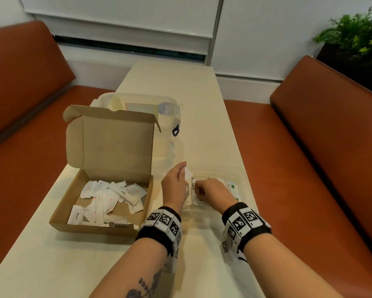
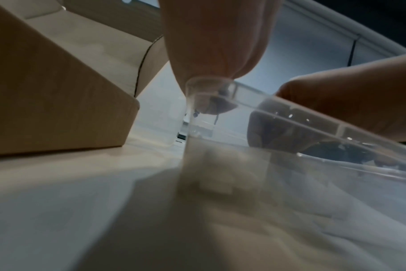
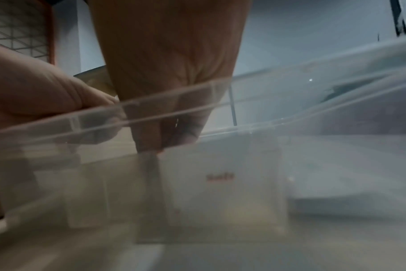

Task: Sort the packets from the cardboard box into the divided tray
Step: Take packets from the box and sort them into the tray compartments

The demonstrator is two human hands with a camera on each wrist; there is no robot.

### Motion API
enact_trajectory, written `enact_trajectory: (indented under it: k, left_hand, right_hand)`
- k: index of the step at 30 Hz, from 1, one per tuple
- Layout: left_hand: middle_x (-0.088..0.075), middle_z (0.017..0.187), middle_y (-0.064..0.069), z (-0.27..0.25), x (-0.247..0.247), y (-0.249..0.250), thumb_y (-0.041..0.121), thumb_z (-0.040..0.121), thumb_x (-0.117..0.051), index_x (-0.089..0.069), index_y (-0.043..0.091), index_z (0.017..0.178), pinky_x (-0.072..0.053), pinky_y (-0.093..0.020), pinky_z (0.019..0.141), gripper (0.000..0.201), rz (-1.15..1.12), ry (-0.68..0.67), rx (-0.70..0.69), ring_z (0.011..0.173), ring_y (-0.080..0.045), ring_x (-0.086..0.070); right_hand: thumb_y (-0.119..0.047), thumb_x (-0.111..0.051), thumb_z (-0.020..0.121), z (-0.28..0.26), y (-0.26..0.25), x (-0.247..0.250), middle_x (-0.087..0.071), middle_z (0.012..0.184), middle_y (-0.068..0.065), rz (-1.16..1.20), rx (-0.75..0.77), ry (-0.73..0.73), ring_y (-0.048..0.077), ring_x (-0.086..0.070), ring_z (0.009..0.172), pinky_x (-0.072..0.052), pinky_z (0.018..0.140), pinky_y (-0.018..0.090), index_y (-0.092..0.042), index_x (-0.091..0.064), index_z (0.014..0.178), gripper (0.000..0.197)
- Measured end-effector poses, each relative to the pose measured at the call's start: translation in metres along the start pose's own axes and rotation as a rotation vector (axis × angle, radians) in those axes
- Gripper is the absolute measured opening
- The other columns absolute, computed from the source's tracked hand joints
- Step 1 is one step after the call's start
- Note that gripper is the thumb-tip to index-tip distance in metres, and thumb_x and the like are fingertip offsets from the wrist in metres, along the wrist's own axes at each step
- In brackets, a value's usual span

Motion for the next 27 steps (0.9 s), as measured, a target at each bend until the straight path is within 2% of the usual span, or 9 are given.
enact_trajectory:
  k: [3,6,7,10,13,16,19,24,27]
  left_hand:
    - [-0.062,0.125,-0.002,0.0,0.0,0.0,0.012,0.1,-0.043,-0.062,0.013,0.124,-0.052,-0.037,0.092,0.03,-0.001,-0.006,-0.002,0.108,-0.026,-0.062]
    - [-0.062,0.125,-0.002,0.0,-0.001,-0.001,0.011,0.1,-0.043,-0.062,0.014,0.124,-0.052,-0.015,0.073,0.031,-0.006,-0.01,-0.008,0.105,-0.025,-0.062]
    - [-0.062,0.125,-0.002,0.0,-0.001,0.0,0.011,0.1,-0.042,-0.062,0.013,0.124,-0.053,-0.015,0.073,0.031,-0.01,-0.014,-0.01,0.106,-0.024,-0.062]
    - [-0.061,0.126,-0.003,-0.001,-0.003,0.001,0.009,0.1,-0.041,-0.062,0.012,0.124,-0.052,-0.036,0.093,0.032,-0.005,-0.032,-0.003,0.112,-0.023,-0.059]
    - [-0.061,0.127,-0.003,-0.001,-0.004,0.001,0.007,0.1,-0.039,-0.061,0.011,0.125,-0.049,-0.041,0.099,0.033,0.004,-0.038,0.012,0.117,-0.019,-0.056]
    - [-0.061,0.128,-0.003,-0.003,-0.003,0.002,0.007,0.1,-0.039,-0.061,0.012,0.125,-0.044,-0.029,0.103,0.034,0.027,-0.042,0.001,0.118,-0.014,-0.054]
    - [-0.06,0.128,0.0,-0.003,-0.004,0.004,0.005,0.1,-0.039,-0.061,0.013,0.126,-0.036,-0.011,0.096,0.035,0.072,-0.059,-0.011,0.117,-0.007,-0.051]
    - [-0.065,0.113,-0.001,-0.002,-0.001,0.004,0.007,0.096,-0.05,-0.063,0.017,0.121,-0.043,-0.014,0.087,0.03,0.025,-0.032,-0.019,0.102,-0.008,-0.058]
    - [-0.061,0.095,0.008,-0.003,0.001,0.001,0.011,0.094,-0.055,-0.062,0.024,0.119,-0.052,-0.027,0.085,0.028,-0.06,-0.012,0.013,0.095,-0.017,-0.062]
  right_hand:
    - [-0.015,-0.066,0.082,-0.005,0.0,0.005,-0.061,0.093,0.003,-0.075,0.056,0.082,0.02,-0.049,0.089,-0.032,0.071,0.024,-0.012,-0.063,0.093,0.012]
    - [-0.028,-0.066,0.083,-0.013,0.003,0.005,-0.058,0.095,-0.003,-0.227,0.062,0.115,0.018,-0.044,0.091,-0.033,0.076,0.027,-0.018,-0.062,0.093,0.014]
    - [-0.028,-0.065,0.083,-0.014,0.005,0.005,-0.059,0.095,-0.003,-0.246,0.049,0.117,0.018,-0.044,0.09,-0.033,0.077,0.027,-0.019,-0.062,0.091,0.013]
    - [-0.022,-0.061,0.085,-0.014,0.006,0.008,-0.061,0.094,0.002,-0.235,0.016,0.152,0.018,-0.045,0.087,-0.035,0.076,0.028,-0.016,-0.062,0.088,0.007]
    - [-0.016,-0.057,0.086,-0.012,0.007,0.009,-0.06,0.093,0.004,-0.207,-0.024,0.164,0.022,-0.051,0.091,-0.038,0.075,0.029,-0.012,-0.061,0.089,0.006]
    - [-0.011,-0.053,0.088,-0.01,0.009,0.009,-0.059,0.093,0.007,-0.161,-0.066,0.167,0.025,-0.055,0.09,-0.044,0.075,0.032,-0.009,-0.061,0.092,0.01]
    - [-0.01,-0.053,0.087,-0.009,0.011,0.01,-0.05,0.084,0.004,-0.132,-0.094,0.17,0.024,-0.053,0.084,-0.044,0.073,0.032,-0.01,-0.058,0.09,0.006]
    - [-0.027,-0.054,0.093,-0.018,0.022,0.03,-0.061,0.081,0.002,0.324,-0.204,0.403,0.017,-0.054,0.075,-0.045,0.069,0.031,-0.012,-0.058,0.087,0.016]
    - [-0.035,-0.059,0.091,-0.019,0.033,0.034,-0.068,0.077,0.0,0.692,-0.296,0.447,0.01,-0.059,0.068,-0.044,0.061,0.022,-0.016,-0.062,0.089,0.019]
Point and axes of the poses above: each hand's wrist, its own z-axis towards the middle knuckle, its own x-axis out of the back of the hand, y = z × x, the point moved 10 cm from there along z, towards the middle knuckle
